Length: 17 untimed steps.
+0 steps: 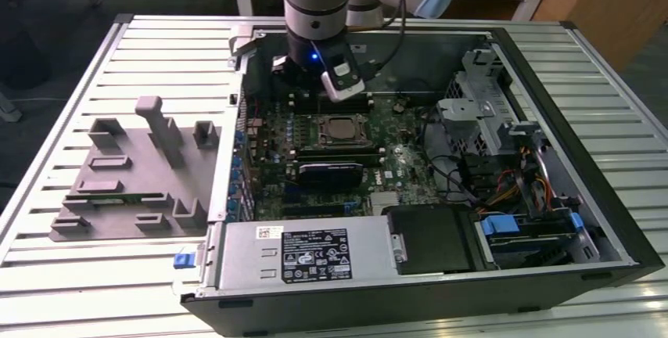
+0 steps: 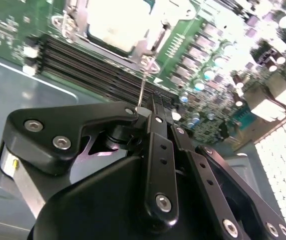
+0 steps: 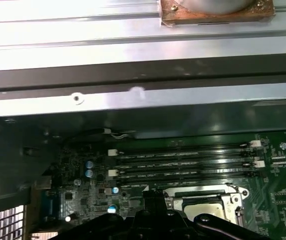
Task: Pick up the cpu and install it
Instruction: 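Install the first cpu locking lever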
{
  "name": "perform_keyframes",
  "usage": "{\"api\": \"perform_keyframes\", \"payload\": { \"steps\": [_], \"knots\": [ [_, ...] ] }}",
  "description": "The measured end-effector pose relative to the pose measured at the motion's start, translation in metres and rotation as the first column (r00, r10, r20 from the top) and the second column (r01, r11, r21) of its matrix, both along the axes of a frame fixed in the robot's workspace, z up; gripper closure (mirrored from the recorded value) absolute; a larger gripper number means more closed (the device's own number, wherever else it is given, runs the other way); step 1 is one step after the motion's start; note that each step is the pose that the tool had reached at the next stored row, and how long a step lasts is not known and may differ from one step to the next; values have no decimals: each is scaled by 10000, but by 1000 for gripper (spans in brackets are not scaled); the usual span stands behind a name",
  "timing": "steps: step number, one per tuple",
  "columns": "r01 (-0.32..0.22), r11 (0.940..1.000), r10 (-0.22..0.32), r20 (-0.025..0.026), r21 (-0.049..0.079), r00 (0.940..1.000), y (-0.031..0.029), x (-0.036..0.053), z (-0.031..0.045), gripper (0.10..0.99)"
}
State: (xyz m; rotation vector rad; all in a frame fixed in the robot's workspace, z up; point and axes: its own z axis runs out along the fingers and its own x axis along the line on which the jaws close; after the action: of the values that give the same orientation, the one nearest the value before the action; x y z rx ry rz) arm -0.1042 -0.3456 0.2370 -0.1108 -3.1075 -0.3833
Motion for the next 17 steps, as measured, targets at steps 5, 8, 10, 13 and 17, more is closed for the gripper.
{"api": "perform_keyframes", "payload": {
  "steps": [5, 8, 10, 13, 17],
  "knots": [
    [19, 10000, -19, 0, 0, 10000, 0, 145, -1, 980],
    [40, 10000, -40, 0, -6, 10000, 0, 220, -1, 980],
    [59, 10000, -59, 0, -15, 10000, 0, 268, -1, 980],
    [79, 10000, -79, -1, -27, 10000, -1, 317, -1, 980],
    [80, 10000, -80, 0, -27, 10000, 0, 320, -1, 980]
  ]
}}
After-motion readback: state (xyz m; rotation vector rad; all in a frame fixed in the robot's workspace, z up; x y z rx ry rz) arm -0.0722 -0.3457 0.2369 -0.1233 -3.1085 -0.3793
